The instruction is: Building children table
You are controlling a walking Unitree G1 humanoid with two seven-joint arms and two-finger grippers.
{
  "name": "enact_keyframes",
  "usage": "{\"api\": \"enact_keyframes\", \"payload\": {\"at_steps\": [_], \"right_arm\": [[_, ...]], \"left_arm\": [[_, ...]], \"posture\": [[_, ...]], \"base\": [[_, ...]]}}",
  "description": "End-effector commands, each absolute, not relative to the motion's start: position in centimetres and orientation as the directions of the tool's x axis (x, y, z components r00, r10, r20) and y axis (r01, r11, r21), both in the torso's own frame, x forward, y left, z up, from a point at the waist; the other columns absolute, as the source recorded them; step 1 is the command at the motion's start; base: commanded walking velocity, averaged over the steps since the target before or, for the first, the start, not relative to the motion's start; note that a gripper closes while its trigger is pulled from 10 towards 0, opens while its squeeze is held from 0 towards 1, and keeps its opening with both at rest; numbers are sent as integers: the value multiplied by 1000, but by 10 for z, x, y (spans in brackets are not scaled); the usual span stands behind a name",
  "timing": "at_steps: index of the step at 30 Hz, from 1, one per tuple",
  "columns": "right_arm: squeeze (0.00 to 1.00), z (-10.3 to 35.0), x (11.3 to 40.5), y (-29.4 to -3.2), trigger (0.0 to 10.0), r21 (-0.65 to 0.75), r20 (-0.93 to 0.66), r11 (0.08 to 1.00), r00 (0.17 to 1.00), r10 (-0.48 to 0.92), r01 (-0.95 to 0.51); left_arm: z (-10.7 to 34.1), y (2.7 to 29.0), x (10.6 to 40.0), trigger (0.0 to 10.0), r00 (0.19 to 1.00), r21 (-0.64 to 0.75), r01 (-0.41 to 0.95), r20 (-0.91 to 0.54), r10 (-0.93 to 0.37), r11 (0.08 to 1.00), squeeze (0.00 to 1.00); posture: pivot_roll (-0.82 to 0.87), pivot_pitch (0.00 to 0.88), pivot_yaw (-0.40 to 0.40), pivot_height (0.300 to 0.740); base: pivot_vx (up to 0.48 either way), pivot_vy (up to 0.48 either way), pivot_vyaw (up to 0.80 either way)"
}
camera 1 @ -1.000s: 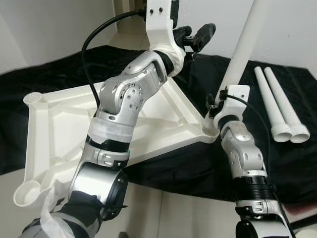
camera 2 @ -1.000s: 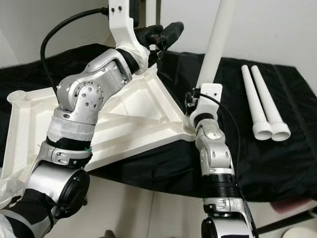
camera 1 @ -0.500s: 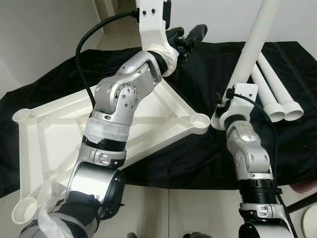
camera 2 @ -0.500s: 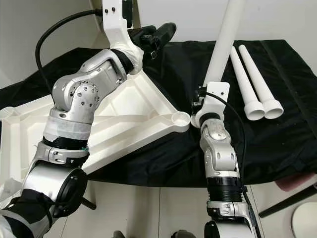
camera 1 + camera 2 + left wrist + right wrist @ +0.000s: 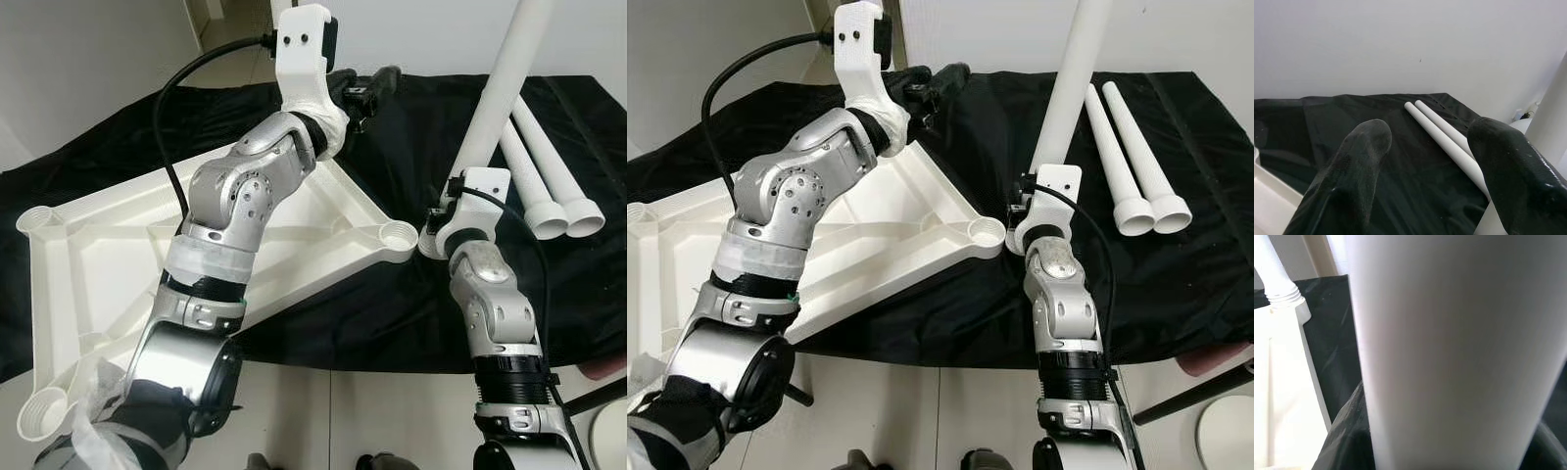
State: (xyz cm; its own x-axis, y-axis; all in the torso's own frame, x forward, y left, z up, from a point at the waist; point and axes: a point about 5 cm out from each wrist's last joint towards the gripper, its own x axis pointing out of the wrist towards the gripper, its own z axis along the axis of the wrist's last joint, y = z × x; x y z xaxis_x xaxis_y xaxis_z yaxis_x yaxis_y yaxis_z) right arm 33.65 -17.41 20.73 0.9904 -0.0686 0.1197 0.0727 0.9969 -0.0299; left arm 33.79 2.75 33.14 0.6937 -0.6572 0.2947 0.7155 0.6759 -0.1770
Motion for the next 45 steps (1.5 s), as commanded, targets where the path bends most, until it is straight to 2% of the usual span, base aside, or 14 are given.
{"api": "enact_keyframes", "payload": {"at_steps": [1, 3, 6, 9, 18, 20, 21, 26, 32, 45], "right_arm": [[0, 208, 336, -171, 10000, -44, 135, 998, 990, -46, 53], [0, 204, 336, -172, 10000, -77, 151, 997, 989, -8, 20], [0, 203, 336, -172, 10000, -88, 158, 996, 987, 6, 8], [0, 213, 336, -173, 10000, -98, 232, 995, 971, 53, -31], [0, 228, 338, -177, 10000, -86, 317, 995, 945, 79, -54], [0, 228, 338, -175, 10000, -103, 331, 992, 938, 106, -76], [0, 219, 340, -169, 10000, -123, 339, 983, 925, 170, -136], [0, 209, 342, -166, 10000, -133, 329, 978, 924, 197, -161], [0, 181, 351, -168, 10000, -68, 275, 982, 943, 189, -177], [0, 146, 352, -177, 10000, -106, 154, 975, 966, 209, -194]], "left_arm": [[327, 27, 329, 10000, 592, -96, 799, 300, -748, 594, 0], [299, 27, 322, 10000, 579, -48, 810, 221, -785, 584, 0], [290, 28, 320, 10000, 578, -37, 812, 194, -793, 583, 0], [270, 32, 316, 10000, 585, -36, 809, 140, -799, 586, 0], [261, 36, 313, 10000, 603, -36, 797, 117, -789, 603, 0], [258, 38, 310, 10000, 602, -34, 798, 107, -792, 602, 0], [246, 39, 306, 10000, 608, -31, 794, 63, -792, 607, 0], [239, 39, 304, 10000, 616, -11, 787, 36, -787, 616, 0], [230, 44, 305, 10000, 647, 30, 762, -9, -762, 647, 0], [231, 50, 307, 10000, 678, 31, 734, 1, -735, 678, 0]], "posture": [[-85, 87, 58, 740], [-64, 72, 37, 740], [-64, 72, 37, 740], [-37, 63, 6, 740], [-14, 58, -10, 740], [-10, 44, -13, 740], [-1, 42, -8, 740], [6, 42, -11, 740], [18, 49, -14, 740], [17, 47, -23, 740]], "base": [[0, 0, 0], [0, 0, 0], [0, 0, 0], [0, 0, 0], [0, 0, 0], [0, 0, 0], [0, 0, 0], [0, 0, 0], [0, 0, 0], [0, 0, 0]]}}
